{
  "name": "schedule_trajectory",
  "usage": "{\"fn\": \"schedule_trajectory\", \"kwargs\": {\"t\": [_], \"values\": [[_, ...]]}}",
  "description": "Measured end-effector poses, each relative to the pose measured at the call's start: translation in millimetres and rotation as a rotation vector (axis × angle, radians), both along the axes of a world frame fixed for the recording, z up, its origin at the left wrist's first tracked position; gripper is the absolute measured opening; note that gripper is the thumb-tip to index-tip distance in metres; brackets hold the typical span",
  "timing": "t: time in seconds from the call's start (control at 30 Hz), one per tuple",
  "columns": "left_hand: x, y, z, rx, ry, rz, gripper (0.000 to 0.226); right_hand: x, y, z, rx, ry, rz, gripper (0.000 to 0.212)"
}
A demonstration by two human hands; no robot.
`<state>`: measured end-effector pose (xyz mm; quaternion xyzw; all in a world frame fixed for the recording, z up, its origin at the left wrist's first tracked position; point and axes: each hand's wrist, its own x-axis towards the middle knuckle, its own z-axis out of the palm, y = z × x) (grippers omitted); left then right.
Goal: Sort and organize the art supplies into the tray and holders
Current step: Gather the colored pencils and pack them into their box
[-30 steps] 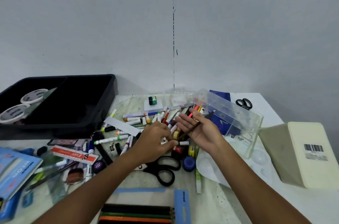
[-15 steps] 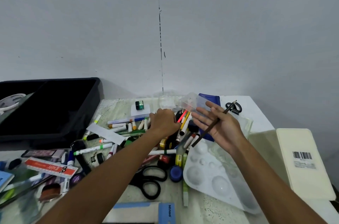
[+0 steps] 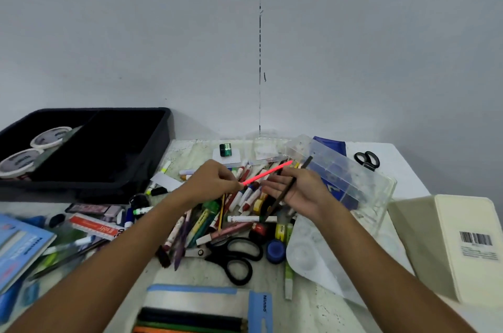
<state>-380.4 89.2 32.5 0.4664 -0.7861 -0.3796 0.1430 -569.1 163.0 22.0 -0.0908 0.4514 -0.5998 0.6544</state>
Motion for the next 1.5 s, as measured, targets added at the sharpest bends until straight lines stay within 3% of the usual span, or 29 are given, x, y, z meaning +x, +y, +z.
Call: {"fn": "schedule_trajectory", "kwargs": {"t": [0.1, 0.17, 0.23, 0.33, 0.4, 0.53, 0.63, 0.7, 0.93, 1.1, 1.27, 1.4, 1.5], "values": [[15, 6, 2, 0.041, 0.034, -0.073, 0.018, 16, -9, 0, -0.053, -0.119, -0.042, 0.020], [14, 12, 1, 0.010, 0.042, -0.132, 0.015, 17, -13, -1, -0.113, -0.175, -0.062, 0.023], [8, 16, -1, -0.003, 0.063, -0.169, 0.014, 10, -13, 1, -0.175, -0.138, -0.074, 0.024], [-10, 13, -5, 0.045, 0.154, -0.110, 0.045, -12, -8, 10, -0.232, -0.010, -0.147, 0.018], [-30, 5, -9, 0.055, 0.170, -0.050, 0.045, -31, -2, 16, -0.251, 0.073, -0.204, 0.017], [-79, -3, -26, -0.216, -0.124, -0.050, 0.027, -57, 15, 21, -0.251, 0.175, -0.267, 0.017], [-104, -3, -35, -0.268, -0.349, -0.063, 0.032, -67, 26, 21, -0.230, 0.201, -0.280, 0.014], [-113, -2, -38, -0.290, -0.388, -0.065, 0.032, -71, 31, 18, -0.220, 0.207, -0.269, 0.015], [-104, -2, -37, -0.279, -0.263, 0.017, 0.027, -67, 27, 5, -0.158, 0.205, -0.199, 0.018], [-55, -3, -10, -0.183, -0.179, 0.089, 0.022, -40, 16, 6, -0.016, 0.208, 0.001, 0.015], [11, 6, 10, 0.090, 0.038, 0.011, 0.012, -2, -1, 1, 0.035, 0.039, 0.060, 0.021], [45, 17, 7, 0.123, 0.019, -0.102, 0.012, 24, -12, -1, -0.007, -0.097, -0.009, 0.018], [53, 26, 2, 0.089, -0.028, -0.164, 0.014, 36, -16, -4, -0.043, -0.085, 0.005, 0.027]]}}
